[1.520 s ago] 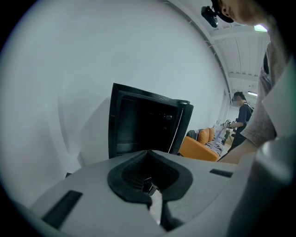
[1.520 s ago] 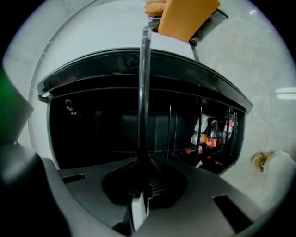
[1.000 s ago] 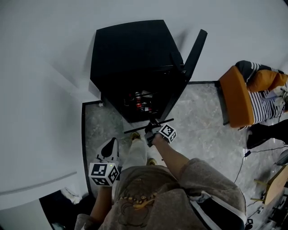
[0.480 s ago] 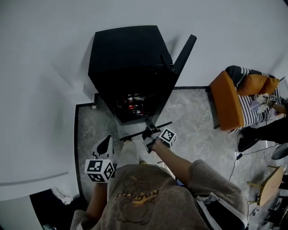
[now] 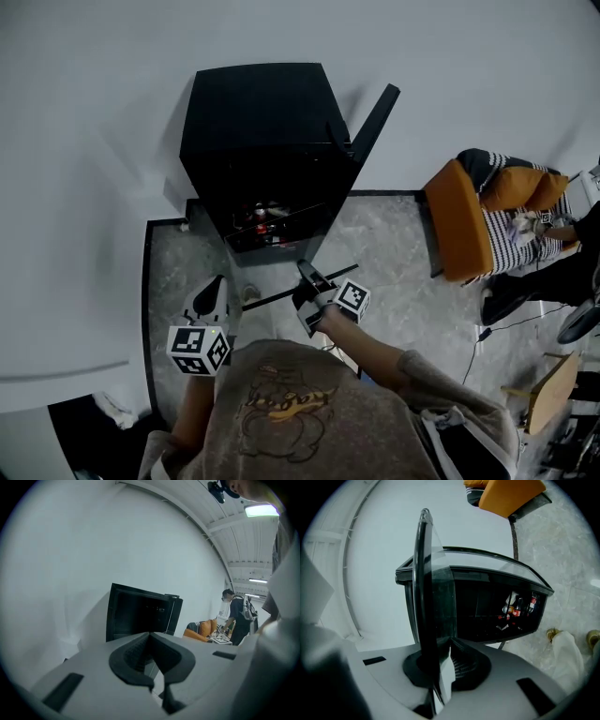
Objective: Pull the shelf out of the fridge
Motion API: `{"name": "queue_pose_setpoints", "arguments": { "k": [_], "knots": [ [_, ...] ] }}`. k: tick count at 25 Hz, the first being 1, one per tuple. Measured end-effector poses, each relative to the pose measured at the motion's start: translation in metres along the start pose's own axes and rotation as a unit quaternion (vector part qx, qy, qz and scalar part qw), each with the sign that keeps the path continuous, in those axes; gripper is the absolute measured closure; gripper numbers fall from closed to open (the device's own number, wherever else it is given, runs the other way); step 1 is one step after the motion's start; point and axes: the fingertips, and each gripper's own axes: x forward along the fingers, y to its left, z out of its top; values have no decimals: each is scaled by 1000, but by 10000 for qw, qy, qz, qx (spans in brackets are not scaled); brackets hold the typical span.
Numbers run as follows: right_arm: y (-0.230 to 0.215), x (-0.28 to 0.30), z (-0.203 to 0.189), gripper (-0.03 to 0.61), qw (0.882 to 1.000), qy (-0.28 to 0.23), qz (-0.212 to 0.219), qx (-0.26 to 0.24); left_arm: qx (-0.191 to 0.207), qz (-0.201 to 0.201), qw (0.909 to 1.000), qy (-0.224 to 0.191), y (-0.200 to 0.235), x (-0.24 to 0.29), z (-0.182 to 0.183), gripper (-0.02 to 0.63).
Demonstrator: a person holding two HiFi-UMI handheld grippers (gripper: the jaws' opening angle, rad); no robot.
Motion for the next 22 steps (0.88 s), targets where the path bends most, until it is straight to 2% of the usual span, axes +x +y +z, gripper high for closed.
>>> {"name": "queue_pose_setpoints", "arguments": {
  "k": [9,22],
  "knots": [
    [61,-33,-3,549,9992,98,303,232,51,79,9999,-113,3,-3,12,607],
    [127,-72,3,549,9947,-219,910,436,79,111,9995,-293,-1,-1,34,607]
  ]
}}
